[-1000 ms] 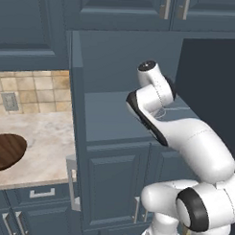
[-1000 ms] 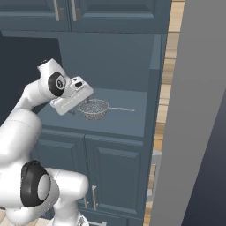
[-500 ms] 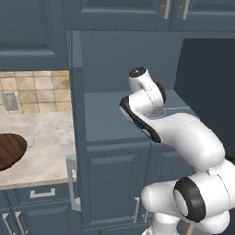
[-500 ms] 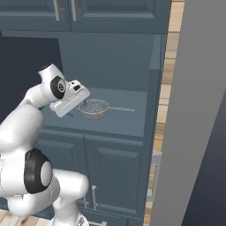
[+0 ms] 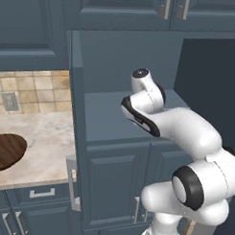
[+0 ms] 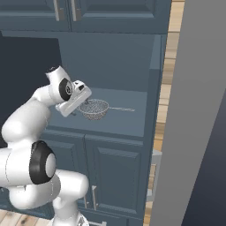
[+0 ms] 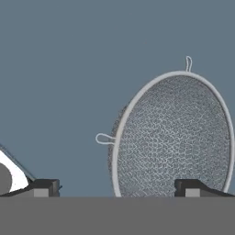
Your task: Open the cabinet and setup a tea strainer by placing it in the bowl upright.
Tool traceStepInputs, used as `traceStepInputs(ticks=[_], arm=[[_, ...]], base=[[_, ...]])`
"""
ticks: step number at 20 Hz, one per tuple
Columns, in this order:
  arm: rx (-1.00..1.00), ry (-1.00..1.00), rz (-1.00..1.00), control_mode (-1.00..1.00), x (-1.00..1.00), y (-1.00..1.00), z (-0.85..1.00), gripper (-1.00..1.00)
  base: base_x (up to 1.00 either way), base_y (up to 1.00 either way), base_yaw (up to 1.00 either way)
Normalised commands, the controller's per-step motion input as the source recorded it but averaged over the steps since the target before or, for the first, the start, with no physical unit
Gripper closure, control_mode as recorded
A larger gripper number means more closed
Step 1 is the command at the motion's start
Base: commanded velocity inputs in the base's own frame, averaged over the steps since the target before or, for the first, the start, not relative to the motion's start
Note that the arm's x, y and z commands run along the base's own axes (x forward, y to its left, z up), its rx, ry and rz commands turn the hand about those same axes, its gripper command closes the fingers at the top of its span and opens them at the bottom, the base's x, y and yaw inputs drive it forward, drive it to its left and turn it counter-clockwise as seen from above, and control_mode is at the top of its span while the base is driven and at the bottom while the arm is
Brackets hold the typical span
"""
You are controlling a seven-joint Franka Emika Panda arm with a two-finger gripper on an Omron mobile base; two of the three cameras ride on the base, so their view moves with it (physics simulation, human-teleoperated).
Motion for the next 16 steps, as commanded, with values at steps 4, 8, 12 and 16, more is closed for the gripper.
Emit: traceStepInputs(ticks=[4,8,12,16], arm=[[0.00,0.00,0.07,-1.00,0.25,0.00,-0.04,-1.00],[0.00,0.00,0.01,-1.00,0.25,0.00,-0.21,-1.00],[0.00,0.00,0.00,-1.00,0.17,0.00,-0.21,-1.00],[0.00,0.00,0.00,-1.00,0.13,0.00,-0.21,-1.00]], base=[[0.00,0.00,0.00],[0.00,0.00,0.00],[0.00,0.00,0.00],[0.00,0.00,0.00]])
